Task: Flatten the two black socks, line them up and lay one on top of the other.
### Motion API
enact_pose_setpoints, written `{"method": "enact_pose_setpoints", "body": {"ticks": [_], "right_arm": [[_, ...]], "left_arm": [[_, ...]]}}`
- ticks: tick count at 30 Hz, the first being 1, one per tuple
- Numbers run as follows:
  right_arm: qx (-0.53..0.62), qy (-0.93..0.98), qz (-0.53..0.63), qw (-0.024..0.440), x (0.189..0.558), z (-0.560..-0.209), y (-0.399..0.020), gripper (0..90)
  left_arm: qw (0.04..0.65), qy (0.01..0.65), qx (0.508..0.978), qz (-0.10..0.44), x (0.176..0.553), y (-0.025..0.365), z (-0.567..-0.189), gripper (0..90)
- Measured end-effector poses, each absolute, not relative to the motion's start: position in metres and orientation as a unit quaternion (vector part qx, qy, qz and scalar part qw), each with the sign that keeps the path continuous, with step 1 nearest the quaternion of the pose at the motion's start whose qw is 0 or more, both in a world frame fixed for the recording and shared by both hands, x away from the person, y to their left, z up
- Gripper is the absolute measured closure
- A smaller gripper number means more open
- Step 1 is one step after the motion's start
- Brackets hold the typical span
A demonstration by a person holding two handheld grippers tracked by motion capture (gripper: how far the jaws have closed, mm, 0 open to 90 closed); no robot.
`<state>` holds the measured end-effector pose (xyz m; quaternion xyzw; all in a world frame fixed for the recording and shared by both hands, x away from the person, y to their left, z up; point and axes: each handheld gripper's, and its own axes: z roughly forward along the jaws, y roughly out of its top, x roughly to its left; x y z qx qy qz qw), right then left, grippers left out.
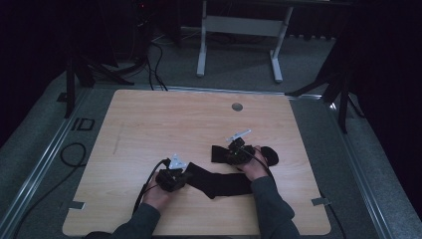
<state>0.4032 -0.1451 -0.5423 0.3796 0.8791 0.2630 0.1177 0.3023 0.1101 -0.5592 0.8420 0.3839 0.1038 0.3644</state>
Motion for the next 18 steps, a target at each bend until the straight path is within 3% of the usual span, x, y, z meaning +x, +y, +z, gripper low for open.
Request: {"method": "enact_pose_setpoints", "body": {"ticks": [3, 18], "right_arm": [[0.391, 0.874, 0.264, 0.118, 0.403, -0.542, -0.139, 83.4], [0.384, 0.861, 0.313, 0.113, 0.373, -0.512, -0.133, 84.3]], "left_arm": [[0.365, 0.382, 0.843, 0.099, 0.301, 0.109, -0.559, 85.2], [0.395, 0.378, 0.831, 0.104, 0.298, 0.118, -0.549, 79.7]]}}
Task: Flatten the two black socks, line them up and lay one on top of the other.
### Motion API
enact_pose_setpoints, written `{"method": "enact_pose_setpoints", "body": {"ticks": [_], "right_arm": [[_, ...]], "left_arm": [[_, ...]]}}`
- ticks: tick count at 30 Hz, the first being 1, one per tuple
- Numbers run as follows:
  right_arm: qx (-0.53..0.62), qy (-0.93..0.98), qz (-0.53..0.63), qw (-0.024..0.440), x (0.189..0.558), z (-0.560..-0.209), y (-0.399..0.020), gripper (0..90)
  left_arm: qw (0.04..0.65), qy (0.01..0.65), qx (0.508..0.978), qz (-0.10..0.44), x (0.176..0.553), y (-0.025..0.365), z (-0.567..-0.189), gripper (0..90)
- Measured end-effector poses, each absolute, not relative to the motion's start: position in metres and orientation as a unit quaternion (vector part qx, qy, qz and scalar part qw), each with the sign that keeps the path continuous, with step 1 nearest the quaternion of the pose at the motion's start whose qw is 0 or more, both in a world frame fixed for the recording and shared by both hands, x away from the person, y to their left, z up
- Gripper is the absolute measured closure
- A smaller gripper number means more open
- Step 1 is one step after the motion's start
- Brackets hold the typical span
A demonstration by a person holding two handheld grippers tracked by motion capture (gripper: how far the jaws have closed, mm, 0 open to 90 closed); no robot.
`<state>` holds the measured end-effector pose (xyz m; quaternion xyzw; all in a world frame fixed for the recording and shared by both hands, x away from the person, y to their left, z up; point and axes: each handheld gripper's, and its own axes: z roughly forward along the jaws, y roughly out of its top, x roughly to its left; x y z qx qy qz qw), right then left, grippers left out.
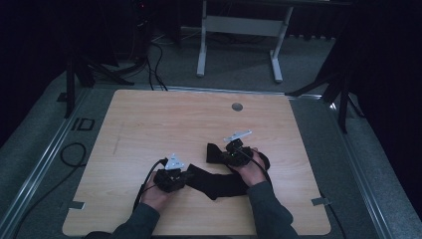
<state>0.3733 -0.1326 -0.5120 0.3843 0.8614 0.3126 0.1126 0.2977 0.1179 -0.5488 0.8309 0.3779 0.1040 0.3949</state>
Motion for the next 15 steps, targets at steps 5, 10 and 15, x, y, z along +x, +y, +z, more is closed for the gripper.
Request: {"method": "enact_pose_setpoints", "body": {"ticks": [5, 10, 15], "right_arm": [[0.374, 0.858, 0.336, 0.102, 0.356, -0.503, -0.133, 84.1], [0.359, 0.860, 0.348, 0.103, 0.341, -0.497, -0.128, 83.9], [0.337, 0.866, 0.355, 0.102, 0.326, -0.492, -0.120, 83.8]], "left_arm": [[0.376, 0.393, 0.832, 0.113, 0.300, 0.122, -0.550, 82.1], [0.356, 0.397, 0.837, 0.123, 0.301, 0.122, -0.552, 85.0], [0.354, 0.400, 0.837, 0.121, 0.302, 0.122, -0.554, 86.2]]}}
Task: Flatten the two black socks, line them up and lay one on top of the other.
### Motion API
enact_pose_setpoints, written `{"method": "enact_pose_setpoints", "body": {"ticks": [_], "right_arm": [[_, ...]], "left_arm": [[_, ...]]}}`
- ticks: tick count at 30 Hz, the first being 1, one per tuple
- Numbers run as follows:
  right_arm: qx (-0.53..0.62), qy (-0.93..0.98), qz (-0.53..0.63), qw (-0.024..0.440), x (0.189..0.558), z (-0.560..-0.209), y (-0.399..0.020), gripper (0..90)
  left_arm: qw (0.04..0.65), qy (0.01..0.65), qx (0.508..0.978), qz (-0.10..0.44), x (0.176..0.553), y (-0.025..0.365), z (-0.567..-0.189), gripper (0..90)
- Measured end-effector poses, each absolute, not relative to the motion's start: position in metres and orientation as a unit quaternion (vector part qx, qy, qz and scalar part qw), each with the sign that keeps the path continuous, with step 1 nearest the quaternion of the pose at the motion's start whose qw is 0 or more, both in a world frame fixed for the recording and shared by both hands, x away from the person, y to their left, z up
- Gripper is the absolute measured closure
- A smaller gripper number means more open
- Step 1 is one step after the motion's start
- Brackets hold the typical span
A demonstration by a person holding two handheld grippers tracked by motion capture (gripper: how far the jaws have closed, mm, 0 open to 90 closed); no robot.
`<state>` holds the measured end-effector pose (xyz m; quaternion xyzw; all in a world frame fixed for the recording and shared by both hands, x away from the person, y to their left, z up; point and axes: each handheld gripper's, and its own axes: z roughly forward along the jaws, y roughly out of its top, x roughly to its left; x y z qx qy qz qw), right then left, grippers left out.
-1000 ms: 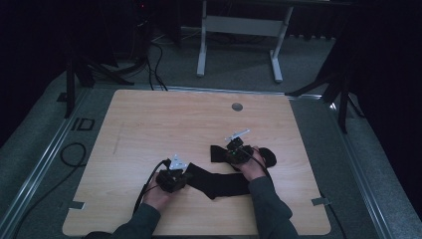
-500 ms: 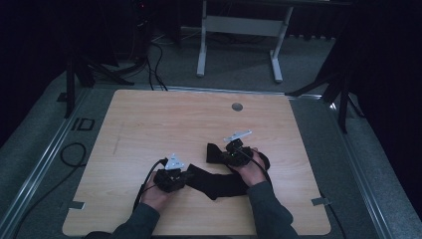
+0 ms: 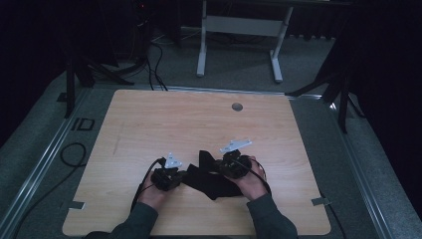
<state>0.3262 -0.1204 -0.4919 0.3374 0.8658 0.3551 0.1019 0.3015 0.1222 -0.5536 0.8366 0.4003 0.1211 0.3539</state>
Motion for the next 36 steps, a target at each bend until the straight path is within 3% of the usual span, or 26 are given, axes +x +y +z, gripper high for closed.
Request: {"method": "enact_pose_setpoints", "body": {"ticks": [13, 21, 36], "right_arm": [[0.352, 0.871, 0.338, 0.059, 0.324, -0.522, -0.090, 83.8], [0.358, 0.868, 0.340, 0.054, 0.324, -0.525, -0.086, 83.4], [0.358, 0.871, 0.334, 0.048, 0.322, -0.531, -0.072, 82.7]], "left_arm": [[0.356, 0.409, 0.832, 0.119, 0.301, 0.124, -0.554, 87.3], [0.348, 0.439, 0.819, 0.124, 0.301, 0.140, -0.549, 88.8], [0.330, 0.424, 0.836, 0.108, 0.299, 0.133, -0.554, 89.8]]}}
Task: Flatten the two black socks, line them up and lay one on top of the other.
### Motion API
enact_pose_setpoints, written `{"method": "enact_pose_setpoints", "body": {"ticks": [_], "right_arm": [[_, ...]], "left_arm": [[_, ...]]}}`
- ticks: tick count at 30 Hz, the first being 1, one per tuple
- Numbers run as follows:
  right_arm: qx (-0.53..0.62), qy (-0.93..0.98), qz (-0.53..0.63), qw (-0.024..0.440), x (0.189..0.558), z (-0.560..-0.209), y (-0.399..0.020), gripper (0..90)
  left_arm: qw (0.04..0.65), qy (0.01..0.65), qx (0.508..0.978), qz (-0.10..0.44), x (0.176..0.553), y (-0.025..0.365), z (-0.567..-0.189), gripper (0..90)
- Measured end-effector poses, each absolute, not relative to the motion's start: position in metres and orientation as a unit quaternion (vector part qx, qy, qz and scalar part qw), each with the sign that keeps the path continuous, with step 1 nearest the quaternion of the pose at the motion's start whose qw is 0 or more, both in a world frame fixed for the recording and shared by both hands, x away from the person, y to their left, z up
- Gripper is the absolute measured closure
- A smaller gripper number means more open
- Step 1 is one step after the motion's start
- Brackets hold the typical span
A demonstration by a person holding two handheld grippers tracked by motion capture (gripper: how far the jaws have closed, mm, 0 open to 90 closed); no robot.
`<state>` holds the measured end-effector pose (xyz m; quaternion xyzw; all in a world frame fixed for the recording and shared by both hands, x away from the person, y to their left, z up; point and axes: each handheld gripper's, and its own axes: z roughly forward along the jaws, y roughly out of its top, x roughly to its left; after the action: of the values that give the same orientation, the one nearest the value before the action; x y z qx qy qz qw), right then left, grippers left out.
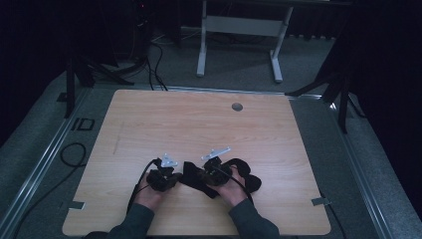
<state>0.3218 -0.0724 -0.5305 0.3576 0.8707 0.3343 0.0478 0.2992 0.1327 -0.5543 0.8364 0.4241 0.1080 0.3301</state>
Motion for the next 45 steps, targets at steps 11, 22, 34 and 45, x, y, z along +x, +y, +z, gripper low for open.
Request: {"method": "enact_pose_setpoints", "body": {"ticks": [11, 22, 34, 45], "right_arm": [[0.324, 0.888, 0.321, 0.056, 0.315, -0.539, -0.062, 64.1], [0.332, 0.886, 0.317, 0.062, 0.318, -0.540, -0.065, 79.3], [0.348, 0.882, 0.313, 0.051, 0.321, -0.545, -0.064, 81.7], [0.345, 0.883, 0.315, 0.050, 0.320, -0.546, -0.065, 80.9]], "left_arm": [[0.333, 0.427, 0.834, 0.108, 0.299, 0.132, -0.555, 89.7], [0.352, 0.417, 0.830, 0.115, 0.291, 0.135, -0.541, 87.9], [0.363, 0.383, 0.842, 0.116, 0.283, 0.126, -0.535, 82.9], [0.342, 0.382, 0.848, 0.136, 0.290, 0.117, -0.550, 87.2]]}}
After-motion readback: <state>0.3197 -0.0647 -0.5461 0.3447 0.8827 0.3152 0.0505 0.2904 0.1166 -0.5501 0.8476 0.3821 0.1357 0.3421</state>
